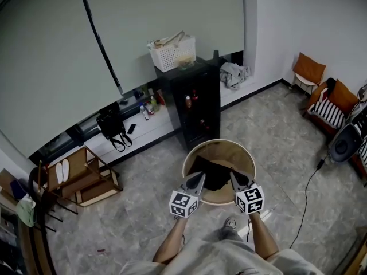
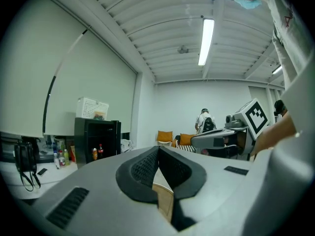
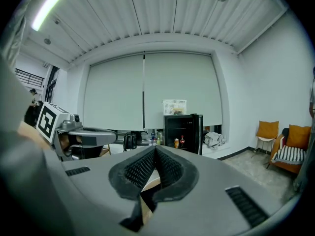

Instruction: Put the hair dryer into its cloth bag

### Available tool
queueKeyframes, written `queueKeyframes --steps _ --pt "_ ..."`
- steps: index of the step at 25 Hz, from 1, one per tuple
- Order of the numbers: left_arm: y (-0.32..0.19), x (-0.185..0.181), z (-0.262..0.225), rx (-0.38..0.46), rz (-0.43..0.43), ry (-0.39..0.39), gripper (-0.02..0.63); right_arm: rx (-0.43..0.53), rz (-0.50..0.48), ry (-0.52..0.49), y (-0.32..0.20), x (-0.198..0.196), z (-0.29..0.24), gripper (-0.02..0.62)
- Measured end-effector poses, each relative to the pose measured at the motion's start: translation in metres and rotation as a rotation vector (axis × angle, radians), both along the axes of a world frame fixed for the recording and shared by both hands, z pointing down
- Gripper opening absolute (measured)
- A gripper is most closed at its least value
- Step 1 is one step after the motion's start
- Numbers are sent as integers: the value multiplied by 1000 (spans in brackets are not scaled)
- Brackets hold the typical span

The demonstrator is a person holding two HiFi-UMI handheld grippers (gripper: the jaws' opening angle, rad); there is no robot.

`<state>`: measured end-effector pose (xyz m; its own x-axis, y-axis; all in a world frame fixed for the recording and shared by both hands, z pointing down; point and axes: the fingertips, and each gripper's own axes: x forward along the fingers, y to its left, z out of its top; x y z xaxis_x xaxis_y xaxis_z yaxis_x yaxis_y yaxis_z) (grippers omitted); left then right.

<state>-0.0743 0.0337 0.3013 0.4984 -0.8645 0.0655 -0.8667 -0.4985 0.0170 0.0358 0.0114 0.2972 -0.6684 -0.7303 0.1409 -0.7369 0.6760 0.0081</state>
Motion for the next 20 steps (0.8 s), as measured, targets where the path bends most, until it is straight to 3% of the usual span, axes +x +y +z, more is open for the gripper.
queueKeyframes --steps 10,20 --pt "74 12 6 -10 35 2 31 -18 48 22 84 16 9 26" --pt "114 21 15 -22 32 1 31 -6 82 28 123 32 10 26"
